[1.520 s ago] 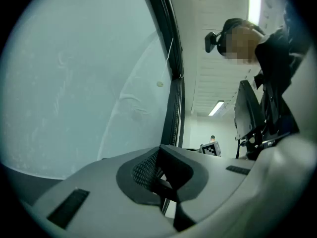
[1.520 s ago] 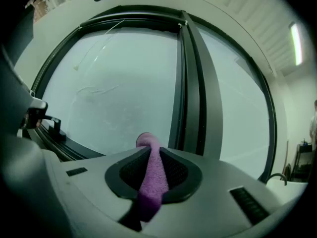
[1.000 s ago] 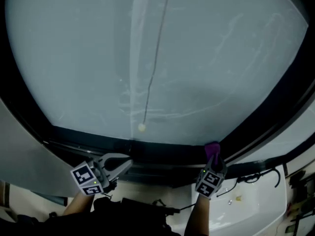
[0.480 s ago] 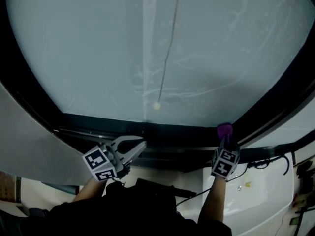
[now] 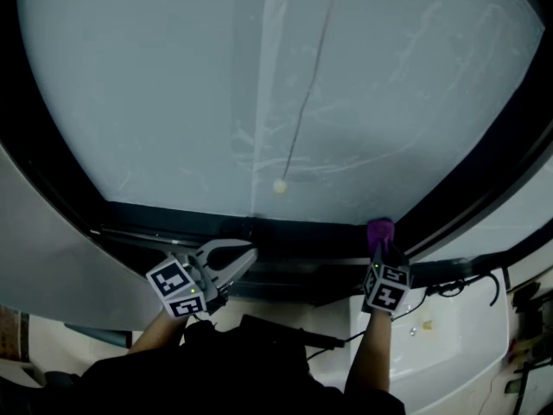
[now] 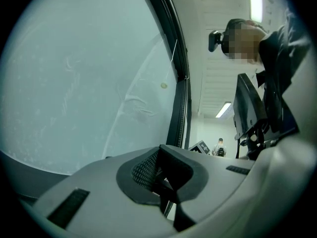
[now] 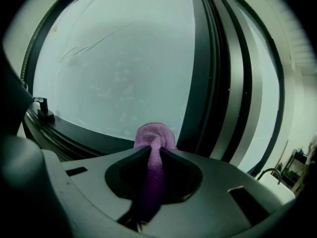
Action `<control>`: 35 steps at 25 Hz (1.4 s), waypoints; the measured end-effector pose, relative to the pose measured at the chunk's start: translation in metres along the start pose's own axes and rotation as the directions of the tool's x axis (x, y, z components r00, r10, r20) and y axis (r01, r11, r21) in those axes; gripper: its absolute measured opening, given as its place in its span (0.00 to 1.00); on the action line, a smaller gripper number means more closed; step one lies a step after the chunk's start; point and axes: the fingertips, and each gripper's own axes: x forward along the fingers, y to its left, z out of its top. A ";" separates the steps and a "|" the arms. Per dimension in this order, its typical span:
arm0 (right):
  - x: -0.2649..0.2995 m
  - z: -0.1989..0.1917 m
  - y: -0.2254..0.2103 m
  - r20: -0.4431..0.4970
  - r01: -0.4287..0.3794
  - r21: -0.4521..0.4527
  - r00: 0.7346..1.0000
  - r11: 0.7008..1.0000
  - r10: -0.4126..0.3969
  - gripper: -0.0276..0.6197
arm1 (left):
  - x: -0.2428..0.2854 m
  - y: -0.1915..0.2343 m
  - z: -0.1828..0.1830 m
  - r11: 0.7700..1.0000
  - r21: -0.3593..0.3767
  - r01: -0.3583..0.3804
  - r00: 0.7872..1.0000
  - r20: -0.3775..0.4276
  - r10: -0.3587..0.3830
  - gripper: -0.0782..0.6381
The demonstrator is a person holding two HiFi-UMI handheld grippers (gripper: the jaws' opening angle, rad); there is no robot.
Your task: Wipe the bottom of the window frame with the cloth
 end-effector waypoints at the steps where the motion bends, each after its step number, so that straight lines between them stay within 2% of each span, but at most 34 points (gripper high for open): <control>1: -0.001 0.001 0.003 -0.003 -0.005 -0.009 1.000 1.000 0.005 0.14 | 0.000 0.000 0.000 1.000 0.002 -0.002 1.000 0.002 0.002 0.11; 8: -0.006 0.004 0.034 -0.025 -0.053 -0.061 0.998 0.997 0.052 0.14 | -0.001 0.000 -0.003 1.000 -0.007 0.002 1.000 0.005 -0.002 0.11; 13: -0.007 0.007 0.048 -0.033 -0.081 -0.077 0.996 0.994 0.078 0.14 | -0.002 0.007 0.000 0.999 -0.050 -0.007 1.000 0.021 0.008 0.11; 27: -0.016 0.011 0.097 -0.053 -0.148 -0.127 0.988 0.981 0.143 0.14 | -0.014 0.010 0.006 0.999 -0.041 0.027 1.000 0.007 -0.027 0.11; 35: -0.026 0.014 0.123 -0.055 -0.144 -0.241 0.989 0.960 0.134 0.14 | -0.026 0.018 0.006 0.999 -0.044 -0.004 1.000 -0.001 0.004 0.11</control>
